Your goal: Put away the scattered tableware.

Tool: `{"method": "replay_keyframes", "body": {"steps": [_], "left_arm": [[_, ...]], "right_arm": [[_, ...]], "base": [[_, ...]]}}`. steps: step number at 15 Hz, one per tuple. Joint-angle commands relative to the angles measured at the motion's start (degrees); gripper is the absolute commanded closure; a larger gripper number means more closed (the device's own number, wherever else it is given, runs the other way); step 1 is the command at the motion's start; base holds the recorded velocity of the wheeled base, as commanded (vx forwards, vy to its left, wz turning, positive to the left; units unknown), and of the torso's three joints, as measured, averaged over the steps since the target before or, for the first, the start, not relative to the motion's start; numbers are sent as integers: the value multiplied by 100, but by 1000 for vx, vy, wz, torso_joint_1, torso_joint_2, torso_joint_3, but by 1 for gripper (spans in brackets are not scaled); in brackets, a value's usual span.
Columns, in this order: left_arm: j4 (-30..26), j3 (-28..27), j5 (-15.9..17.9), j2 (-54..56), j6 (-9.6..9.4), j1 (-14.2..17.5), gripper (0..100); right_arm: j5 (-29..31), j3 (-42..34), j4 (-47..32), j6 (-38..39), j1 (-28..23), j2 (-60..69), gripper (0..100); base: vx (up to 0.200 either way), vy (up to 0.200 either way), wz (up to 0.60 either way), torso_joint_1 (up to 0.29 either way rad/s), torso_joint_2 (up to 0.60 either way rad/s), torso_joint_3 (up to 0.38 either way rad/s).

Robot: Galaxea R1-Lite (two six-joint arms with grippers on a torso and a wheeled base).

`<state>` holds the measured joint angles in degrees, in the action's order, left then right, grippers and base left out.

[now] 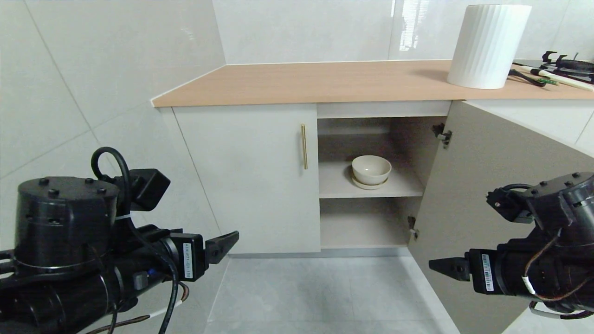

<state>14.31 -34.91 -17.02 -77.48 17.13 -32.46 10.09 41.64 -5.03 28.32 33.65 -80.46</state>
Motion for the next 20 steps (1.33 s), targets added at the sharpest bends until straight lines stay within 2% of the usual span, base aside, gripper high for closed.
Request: {"method": "replay_keyframes", "body": {"steps": [1, 7, 9, 13, 20], "left_arm": [[1, 2, -3, -12, 1, 12, 0], [1, 28, 6, -21, 1, 12, 0], [1, 46, 6, -12, 1, 12, 0], [1, 72, 6, -12, -34, -14, 0], [1, 72, 6, -21, -25, -32, 0]], "right_arm": [[1, -7, 2, -2, 2, 4, 0], [124, -16, -15, -98, 2, 206, 0], [204, 134, -595, -318, -16, 531, 0], [283, 951, -2511, -345, -95, 681, 0], [283, 1030, -3030, -476, -165, 575, 0]], "base": [[0, 0, 0, 0, 0, 0], [0, 0, 0, 0, 0, 0], [0, 0, 0, 0, 0, 0], [0, -50, 0, 2, 1, 1], [0, -200, 0, -1, 4, 3]]}}
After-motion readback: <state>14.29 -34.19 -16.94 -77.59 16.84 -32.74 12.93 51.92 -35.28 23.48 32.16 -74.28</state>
